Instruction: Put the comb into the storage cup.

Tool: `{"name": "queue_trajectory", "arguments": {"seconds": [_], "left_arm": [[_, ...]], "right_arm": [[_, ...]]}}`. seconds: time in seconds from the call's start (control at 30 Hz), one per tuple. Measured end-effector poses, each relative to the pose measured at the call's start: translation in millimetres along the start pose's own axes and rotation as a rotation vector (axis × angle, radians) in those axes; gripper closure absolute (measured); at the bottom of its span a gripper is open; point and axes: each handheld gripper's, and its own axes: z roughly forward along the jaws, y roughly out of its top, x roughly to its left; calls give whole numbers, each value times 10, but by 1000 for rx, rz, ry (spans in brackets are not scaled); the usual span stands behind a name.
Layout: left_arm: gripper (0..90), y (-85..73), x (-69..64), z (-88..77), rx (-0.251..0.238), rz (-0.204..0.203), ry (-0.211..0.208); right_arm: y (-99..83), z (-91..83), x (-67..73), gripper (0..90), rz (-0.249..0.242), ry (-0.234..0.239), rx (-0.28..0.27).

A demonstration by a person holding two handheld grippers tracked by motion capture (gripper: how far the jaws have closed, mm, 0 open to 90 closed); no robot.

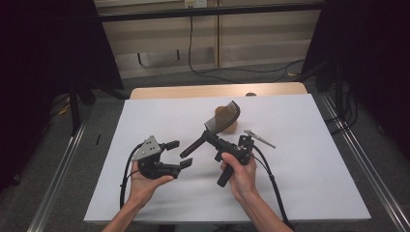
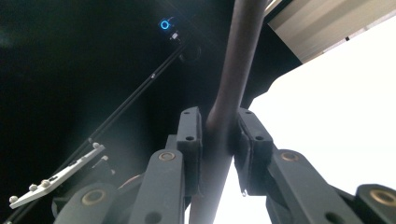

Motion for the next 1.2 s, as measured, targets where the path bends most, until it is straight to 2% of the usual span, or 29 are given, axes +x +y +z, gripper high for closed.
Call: {"name": "queue_trajectory", "arguments": {"seconds": [0.07, 0.2, 0.37, 0.43, 0.5, 0.7, 0.83, 0.93, 0.97, 1.07, 1.1, 1.2], "left_arm": [[126, -21, 2, -30, -4, -12, 5], [80, -42, 14, -81, -4, -25, 32], [72, -55, -2, -97, 25, -6, 69], [62, -66, -14, -125, 36, 7, 103], [47, -88, -31, -163, 23, 9, 120], [47, -157, -34, -268, 1, -25, 99], [41, -166, -78, -303, 5, -10, 96], [41, -211, -89, -322, -32, -15, 93], [41, -233, -96, -315, -46, -23, 101], [41, -289, -93, -303, -43, 10, 156], [41, -315, -82, -314, -57, 13, 176], [42, -390, -41, -374, -92, -1, 214]], "right_arm": [[29, -5, 19, 735, -38, -5, -4], [93, -20, 3, 734, -45, -10, -2], [155, -40, -27, 735, -82, -30, 15], [195, -49, -22, 734, -104, -35, 19], [237, -56, -20, 735, -108, -42, 17], [324, -71, -42, 735, -139, -46, 31], [388, -69, -45, 735, -173, -62, 44], [438, -80, -44, 735, -192, -70, 43], [456, -84, -47, 735, -204, -75, 46], [513, -96, -57, 735, -236, -87, 47], [532, -100, -57, 735, -252, -91, 49], [577, -107, -45, 735, -293, -94, 62]]}}
